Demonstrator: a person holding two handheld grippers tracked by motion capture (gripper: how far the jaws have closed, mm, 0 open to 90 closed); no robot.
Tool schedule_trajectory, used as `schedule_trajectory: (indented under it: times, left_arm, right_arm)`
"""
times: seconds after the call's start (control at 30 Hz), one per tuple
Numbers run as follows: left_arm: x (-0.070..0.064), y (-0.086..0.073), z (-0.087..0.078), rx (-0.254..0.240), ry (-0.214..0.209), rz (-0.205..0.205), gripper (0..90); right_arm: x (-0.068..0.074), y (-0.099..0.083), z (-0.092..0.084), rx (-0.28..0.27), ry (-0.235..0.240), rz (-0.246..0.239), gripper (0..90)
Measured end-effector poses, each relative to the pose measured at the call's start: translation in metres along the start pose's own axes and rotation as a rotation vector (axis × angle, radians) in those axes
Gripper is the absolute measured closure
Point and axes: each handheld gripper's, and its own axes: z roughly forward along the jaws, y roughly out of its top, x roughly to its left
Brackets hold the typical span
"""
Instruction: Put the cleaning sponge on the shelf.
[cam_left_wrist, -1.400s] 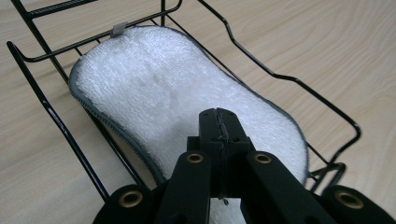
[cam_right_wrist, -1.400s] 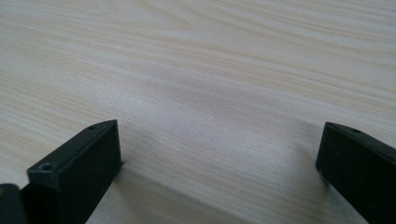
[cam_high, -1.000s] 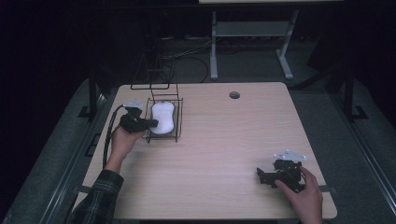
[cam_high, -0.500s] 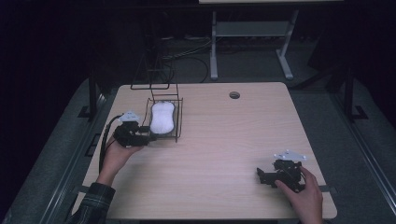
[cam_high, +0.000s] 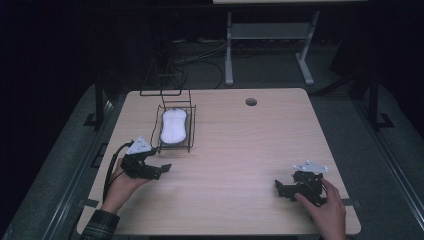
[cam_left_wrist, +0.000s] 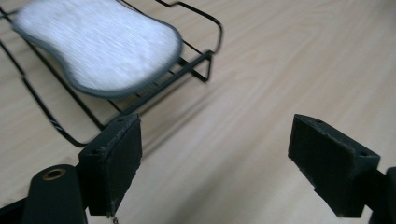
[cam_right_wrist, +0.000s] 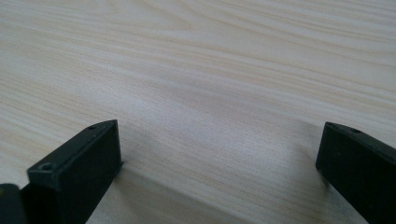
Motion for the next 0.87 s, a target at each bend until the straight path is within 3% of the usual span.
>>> schedule_trajectory:
  times: [0.13,0.23,0.3,0.53,0.67,0.8,0.87]
  left_arm:
    - [-0.010,-0.011,0.000,0.014,0.019,0.017,13.0]
    - [-0.018,-0.019,0.003,0.068,0.051,0.041,13.0]
    - [-0.021,-0.025,0.005,0.091,0.049,0.056,13.0]
    - [-0.026,-0.039,0.004,0.085,0.038,0.053,13.0]
    - [-0.029,-0.051,0.009,0.136,0.043,0.080,13.0]
    - [-0.028,-0.055,0.010,0.117,0.028,0.072,12.7]
    - [-0.027,-0.057,0.010,0.103,0.013,0.044,12.8]
  right_arm:
    - [0.000,0.000,0.000,0.000,0.000,0.000,0.0]
    - [0.000,0.000,0.000,0.000,0.000,-0.001,0.0]
    - [0.000,0.000,0.000,0.000,0.000,-0.001,0.0]
    - [0.000,0.000,0.000,0.000,0.000,0.001,0.0]
    - [0.000,0.000,0.000,0.000,0.000,0.001,0.0]
    - [0.000,0.000,0.000,-0.001,0.000,0.002,0.0]
    - [0.000,0.000,0.000,-0.001,0.000,0.002,0.0]
